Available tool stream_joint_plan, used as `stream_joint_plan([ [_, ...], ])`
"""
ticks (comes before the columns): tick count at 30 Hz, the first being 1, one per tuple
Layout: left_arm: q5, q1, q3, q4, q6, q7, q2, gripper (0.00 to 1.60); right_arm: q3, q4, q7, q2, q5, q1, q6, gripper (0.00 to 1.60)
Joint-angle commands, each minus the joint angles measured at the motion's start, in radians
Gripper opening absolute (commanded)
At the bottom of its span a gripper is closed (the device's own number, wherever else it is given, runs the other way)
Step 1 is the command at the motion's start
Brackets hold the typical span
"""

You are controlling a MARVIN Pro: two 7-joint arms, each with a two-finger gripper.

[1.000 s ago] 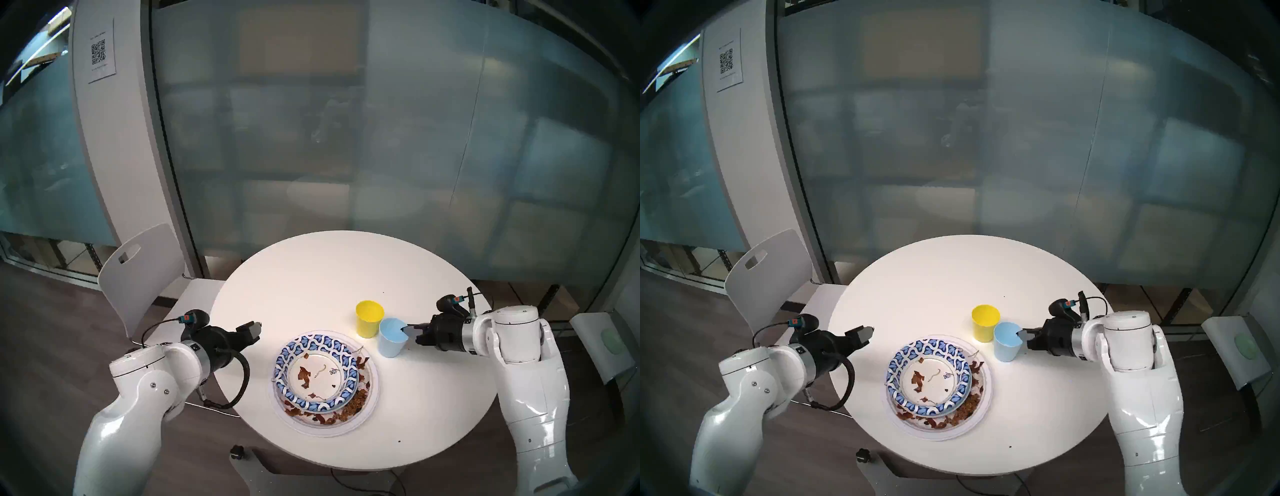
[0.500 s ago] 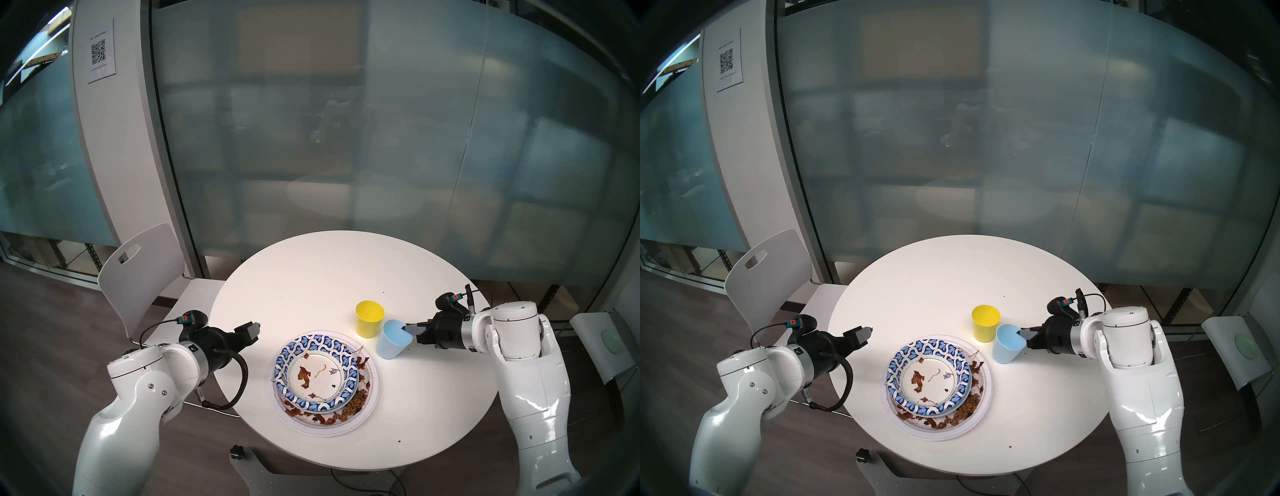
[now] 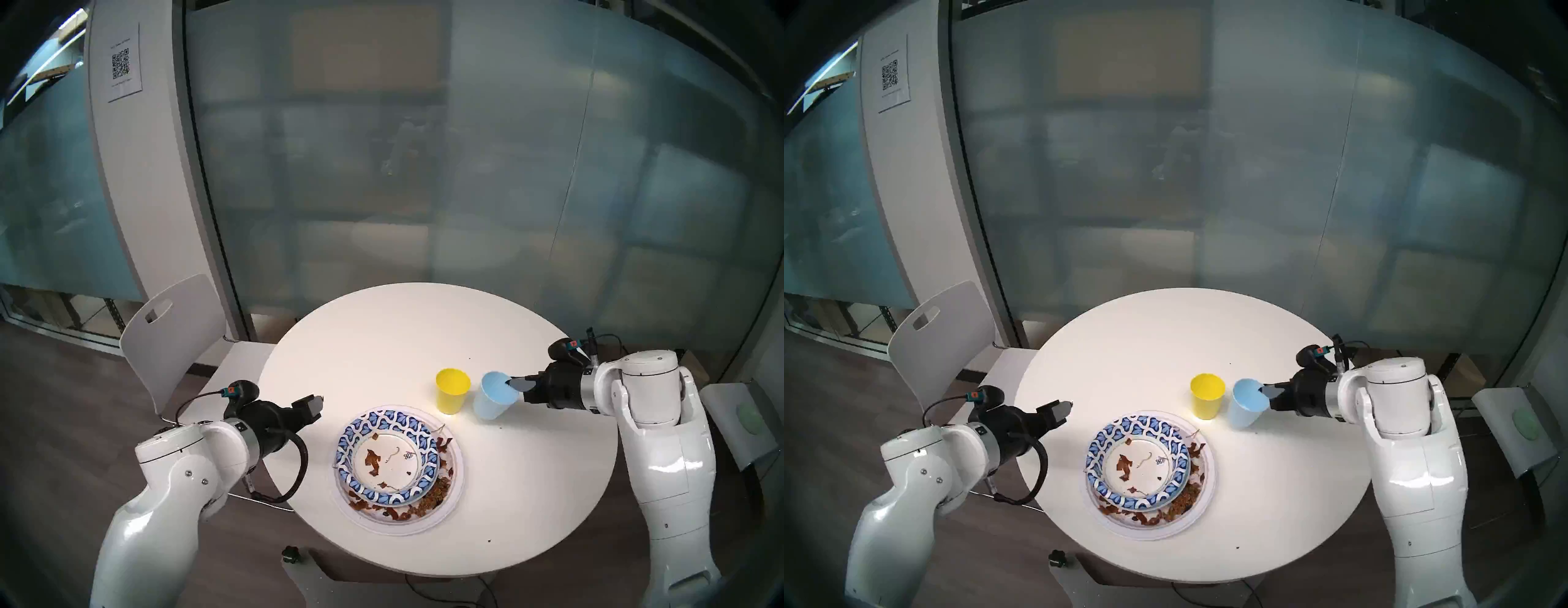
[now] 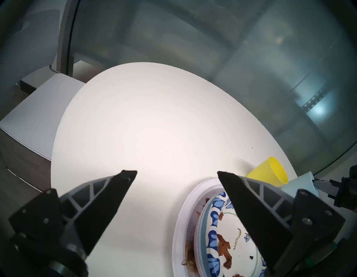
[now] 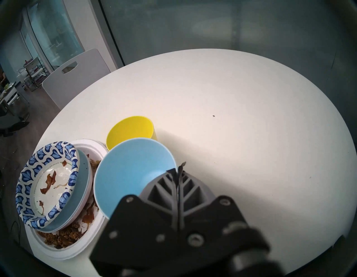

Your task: Stack the plates into one stack

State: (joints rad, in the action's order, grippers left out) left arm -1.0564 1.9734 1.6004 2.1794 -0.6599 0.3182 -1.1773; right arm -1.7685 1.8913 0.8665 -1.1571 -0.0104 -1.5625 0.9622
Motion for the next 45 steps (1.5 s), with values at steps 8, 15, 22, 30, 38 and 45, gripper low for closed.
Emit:
stream_joint_plan([
  [8,0.012,-0.023,-0.029,0.031,-0.005,0.02,0.002,1.6,0.016,0.059,0.059,0.061,-0.077,0.121,-0.002,0.0],
  [15,0.014,-0.022,-0.031,0.034,-0.002,0.034,0.0,1.6,0.086,0.007,0.046,0.061,-0.1,0.192,-0.002,0.0],
  [22,0.01,-0.016,-0.019,0.033,0.0,0.038,0.001,1.6,0.151,-0.045,0.035,0.072,-0.108,0.232,-0.002,0.0],
  [30,0.007,-0.012,-0.011,0.03,0.0,0.034,0.004,1.6,0.186,-0.079,0.031,0.074,-0.128,0.247,-0.002,0.0],
  [38,0.006,-0.009,-0.008,0.029,0.004,0.027,0.008,1.6,0.221,-0.099,0.016,0.082,-0.133,0.246,-0.002,0.0],
  [45,0.005,-0.005,-0.002,0.027,0.005,0.026,0.012,1.6,0.248,-0.131,0.009,0.087,-0.131,0.267,-0.002,0.0],
])
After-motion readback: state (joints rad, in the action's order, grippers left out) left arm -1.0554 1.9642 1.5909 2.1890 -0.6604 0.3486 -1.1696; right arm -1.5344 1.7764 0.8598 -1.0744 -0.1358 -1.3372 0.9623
